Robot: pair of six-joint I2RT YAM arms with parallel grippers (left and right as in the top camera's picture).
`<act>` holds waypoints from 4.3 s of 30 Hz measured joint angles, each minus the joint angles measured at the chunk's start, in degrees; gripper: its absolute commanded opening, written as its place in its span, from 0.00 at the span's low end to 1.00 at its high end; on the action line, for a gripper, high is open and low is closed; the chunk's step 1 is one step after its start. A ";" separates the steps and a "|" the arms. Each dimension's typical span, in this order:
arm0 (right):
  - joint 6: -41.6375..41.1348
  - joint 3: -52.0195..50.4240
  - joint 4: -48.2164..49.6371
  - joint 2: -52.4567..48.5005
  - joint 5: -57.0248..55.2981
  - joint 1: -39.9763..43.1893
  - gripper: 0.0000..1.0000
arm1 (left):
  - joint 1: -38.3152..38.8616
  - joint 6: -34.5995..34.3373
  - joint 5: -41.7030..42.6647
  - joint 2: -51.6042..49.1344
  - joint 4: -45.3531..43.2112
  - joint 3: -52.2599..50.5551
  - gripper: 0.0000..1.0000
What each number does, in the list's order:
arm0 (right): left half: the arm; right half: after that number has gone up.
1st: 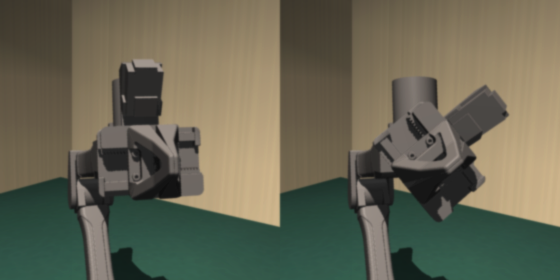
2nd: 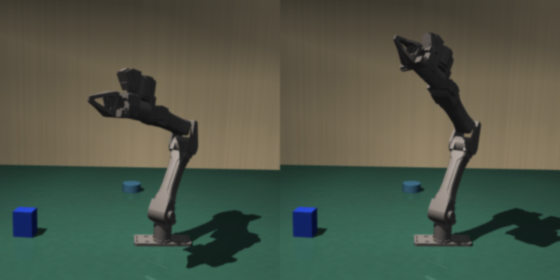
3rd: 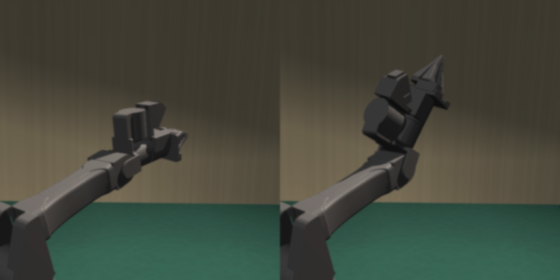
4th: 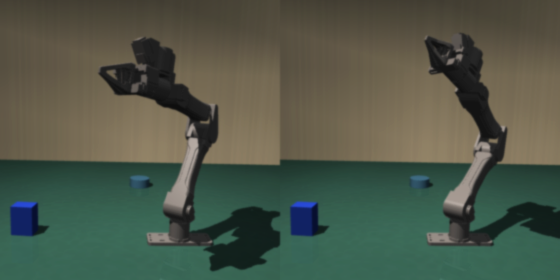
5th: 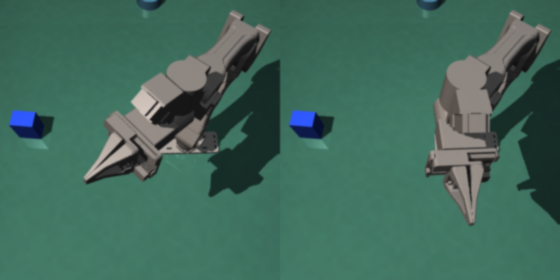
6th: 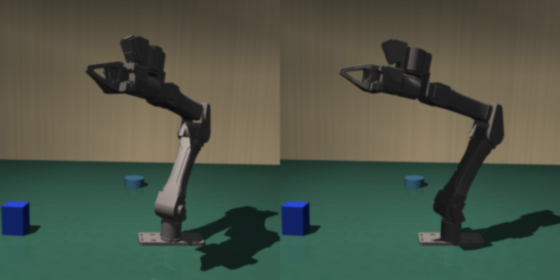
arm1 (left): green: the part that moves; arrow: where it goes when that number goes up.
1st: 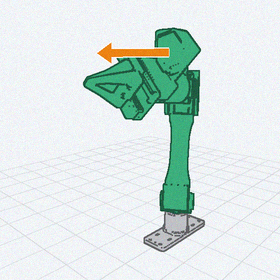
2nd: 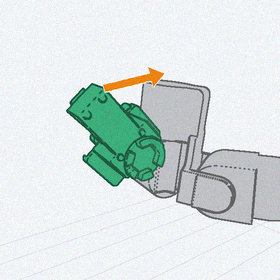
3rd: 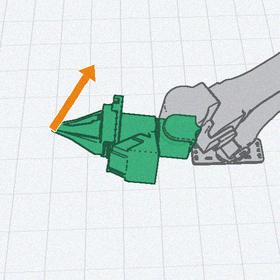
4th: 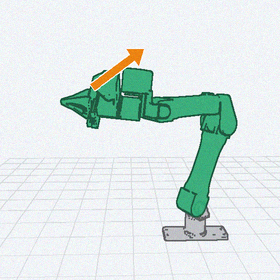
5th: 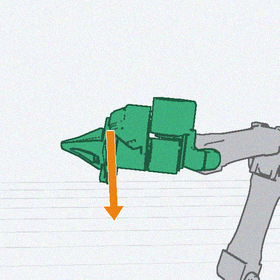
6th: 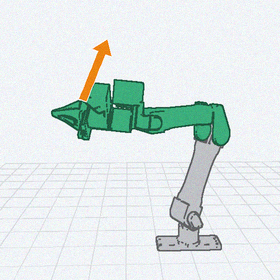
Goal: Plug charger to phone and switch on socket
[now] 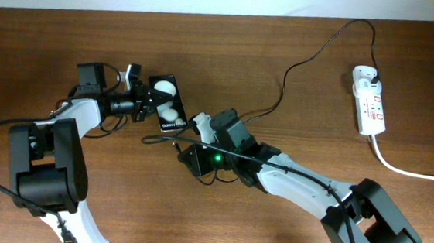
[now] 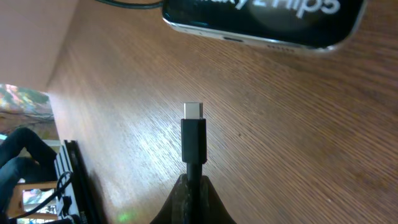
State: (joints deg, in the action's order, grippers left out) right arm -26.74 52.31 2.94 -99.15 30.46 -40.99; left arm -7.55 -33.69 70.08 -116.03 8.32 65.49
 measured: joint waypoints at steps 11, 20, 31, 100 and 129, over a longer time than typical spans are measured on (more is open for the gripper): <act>0.72 1.90 0.66 0.00 -7.32 0.00 0.04 | 0.00 0.00 0.00 0.00 0.00 0.00 0.00; -0.33 1.90 0.28 0.00 -7.48 -1.14 0.04 | -0.02 0.00 0.00 0.00 0.00 0.00 0.00; -3.32 1.90 0.76 0.00 -9.66 -1.14 0.04 | 0.00 0.00 0.68 0.00 0.00 0.00 0.00; -12.55 2.01 3.72 -0.35 -7.85 -0.94 0.04 | 0.13 -1.92 0.59 0.02 -0.90 0.02 0.00; -13.60 1.90 6.51 -0.46 -9.62 -0.94 0.04 | -0.02 -1.97 0.20 0.11 -1.27 0.28 0.00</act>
State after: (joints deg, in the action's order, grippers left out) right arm -40.34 54.22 9.45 -99.61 20.84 -41.93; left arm -7.57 -35.66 70.28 -115.92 7.05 65.78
